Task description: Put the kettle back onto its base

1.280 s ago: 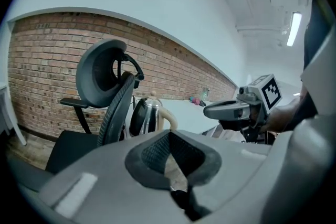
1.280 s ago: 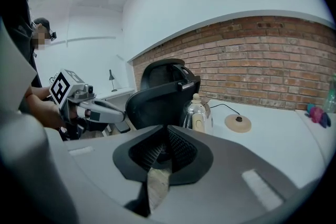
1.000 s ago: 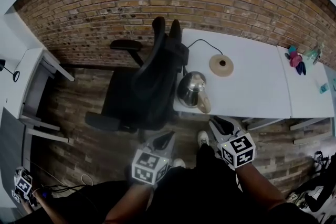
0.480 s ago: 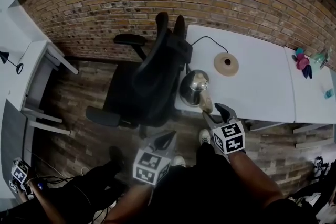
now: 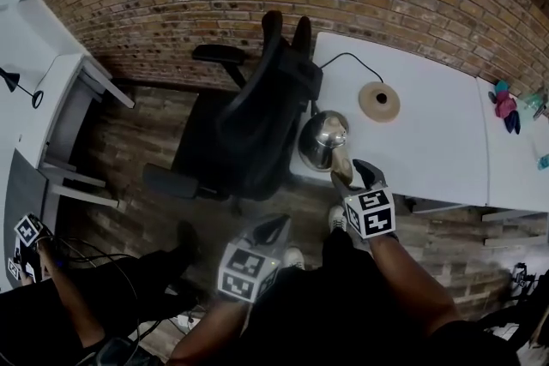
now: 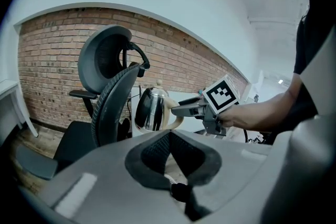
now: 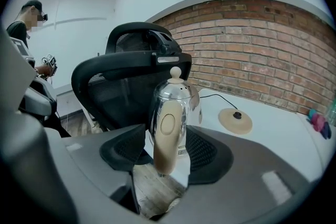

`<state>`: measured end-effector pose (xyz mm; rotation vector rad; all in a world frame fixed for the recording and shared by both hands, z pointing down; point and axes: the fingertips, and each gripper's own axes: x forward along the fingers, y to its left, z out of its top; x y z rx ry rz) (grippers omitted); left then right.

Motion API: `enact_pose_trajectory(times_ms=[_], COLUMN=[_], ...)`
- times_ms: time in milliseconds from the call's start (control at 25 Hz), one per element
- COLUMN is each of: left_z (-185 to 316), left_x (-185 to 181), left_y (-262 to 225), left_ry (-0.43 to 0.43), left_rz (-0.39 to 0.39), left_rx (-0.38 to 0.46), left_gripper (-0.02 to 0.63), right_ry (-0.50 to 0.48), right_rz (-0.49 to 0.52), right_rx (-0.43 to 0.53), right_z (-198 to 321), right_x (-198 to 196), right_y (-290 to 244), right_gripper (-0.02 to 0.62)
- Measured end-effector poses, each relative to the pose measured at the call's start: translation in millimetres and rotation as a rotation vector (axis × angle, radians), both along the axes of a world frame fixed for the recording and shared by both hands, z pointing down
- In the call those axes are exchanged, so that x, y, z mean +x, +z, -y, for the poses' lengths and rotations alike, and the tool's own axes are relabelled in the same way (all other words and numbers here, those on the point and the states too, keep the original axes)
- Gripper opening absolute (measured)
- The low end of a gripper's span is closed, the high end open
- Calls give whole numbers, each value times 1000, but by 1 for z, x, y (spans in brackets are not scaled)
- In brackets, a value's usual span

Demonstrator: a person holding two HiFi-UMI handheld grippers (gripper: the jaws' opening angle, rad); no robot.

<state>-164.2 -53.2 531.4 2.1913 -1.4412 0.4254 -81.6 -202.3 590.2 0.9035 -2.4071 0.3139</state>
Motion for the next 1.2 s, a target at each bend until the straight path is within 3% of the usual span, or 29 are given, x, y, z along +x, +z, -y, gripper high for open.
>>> enact_pose_trajectory(times_ms=[1000, 1200], left_z=[29, 33], left_x=[3, 4], left_y=[8, 10], left_ry=[2, 10], left_rz=[-3, -4], left_rx=[-40, -39], left_gripper=[0, 0], right_ry=[-80, -64], right_rz=[-11, -22], right_rx=[-12, -7], right_z=[16, 21], right_x=[-14, -10], right_y=[20, 22], right_gripper=[228, 188])
